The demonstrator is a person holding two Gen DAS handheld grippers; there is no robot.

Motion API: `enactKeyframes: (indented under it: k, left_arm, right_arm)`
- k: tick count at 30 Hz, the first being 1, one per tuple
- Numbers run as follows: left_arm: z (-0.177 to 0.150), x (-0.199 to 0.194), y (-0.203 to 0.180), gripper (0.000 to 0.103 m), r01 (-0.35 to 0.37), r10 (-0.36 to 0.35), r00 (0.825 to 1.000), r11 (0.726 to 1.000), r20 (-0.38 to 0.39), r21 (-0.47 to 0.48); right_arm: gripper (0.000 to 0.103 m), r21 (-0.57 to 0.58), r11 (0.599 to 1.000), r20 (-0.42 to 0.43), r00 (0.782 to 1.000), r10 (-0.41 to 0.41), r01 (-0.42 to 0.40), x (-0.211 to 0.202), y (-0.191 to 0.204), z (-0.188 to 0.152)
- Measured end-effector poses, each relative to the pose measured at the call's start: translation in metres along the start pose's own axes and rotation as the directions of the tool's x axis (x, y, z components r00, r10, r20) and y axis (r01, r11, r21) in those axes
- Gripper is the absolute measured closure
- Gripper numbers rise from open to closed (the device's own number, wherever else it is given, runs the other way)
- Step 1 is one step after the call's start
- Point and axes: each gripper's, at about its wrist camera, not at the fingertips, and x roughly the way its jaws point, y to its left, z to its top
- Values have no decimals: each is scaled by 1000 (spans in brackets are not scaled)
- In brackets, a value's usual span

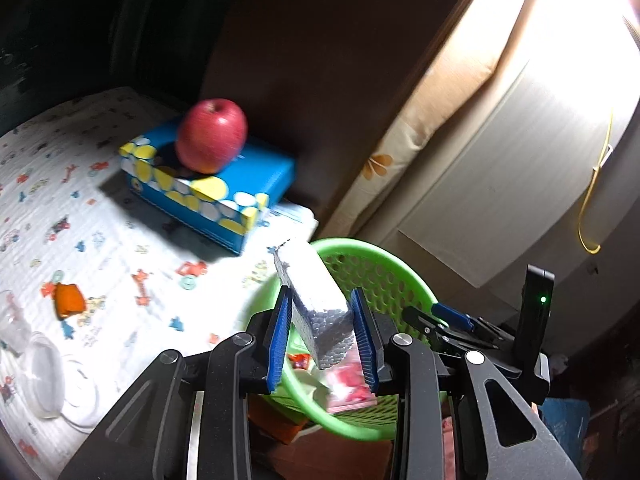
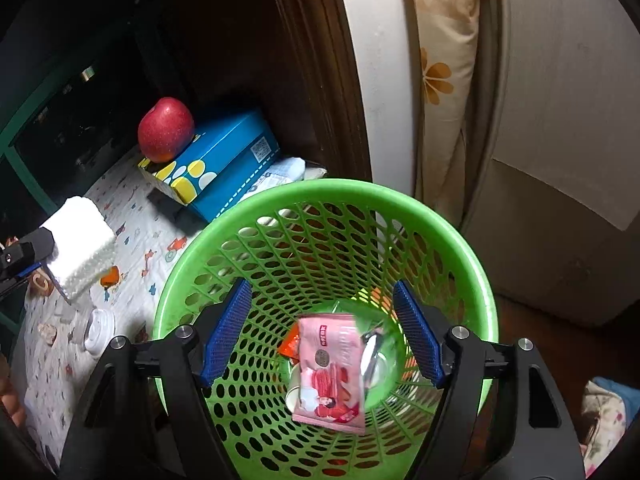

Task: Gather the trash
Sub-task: 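Carry the wrapper and foam block over the green wastebasket and open both tools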

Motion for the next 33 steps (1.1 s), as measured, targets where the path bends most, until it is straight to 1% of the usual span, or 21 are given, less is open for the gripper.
enactKeyframes:
  k: [3,8,12,15,19,20,21,27,33]
  left_arm:
    - [-3,13,-19,73,21,-20,999,999,-29,31]
    - [-12,41,-42,73,39,-32,995,996,-91,78]
    - [-17,64,-55,73,52,-38,989,994,-140,95]
    - [-21,76,-60,73,55,-38,986,993,-160,104]
    - [-24,84,-59,64,57,-38,983,993,-179,104]
    - [-24,85,-59,57,55,-36,983,993,-181,101]
    - [-25,85,-57,56,53,-35,983,994,-180,96]
    - [-27,73,-45,53,44,-32,985,997,-169,67]
    - [-31,43,-22,50,-9,14,992,999,-125,39]
  right_arm:
    - [28,5,1000,19,1000,-7,6,-10,-9,-1]
    - [26,28,1000,43,999,-5,4,-24,-22,-6]
    - [26,51,999,57,998,2,-5,-33,-30,-11]
    - [25,66,998,67,998,9,-13,-39,-35,-15]
    - [25,81,997,72,997,15,-21,-42,-39,-17]
    - [25,83,996,72,997,19,-25,-43,-39,-18]
    - [25,84,996,73,997,20,-26,-44,-38,-18]
    - [25,67,997,82,996,43,-48,-49,-28,-18]
    - [25,28,996,88,993,76,-79,-51,-7,-15]
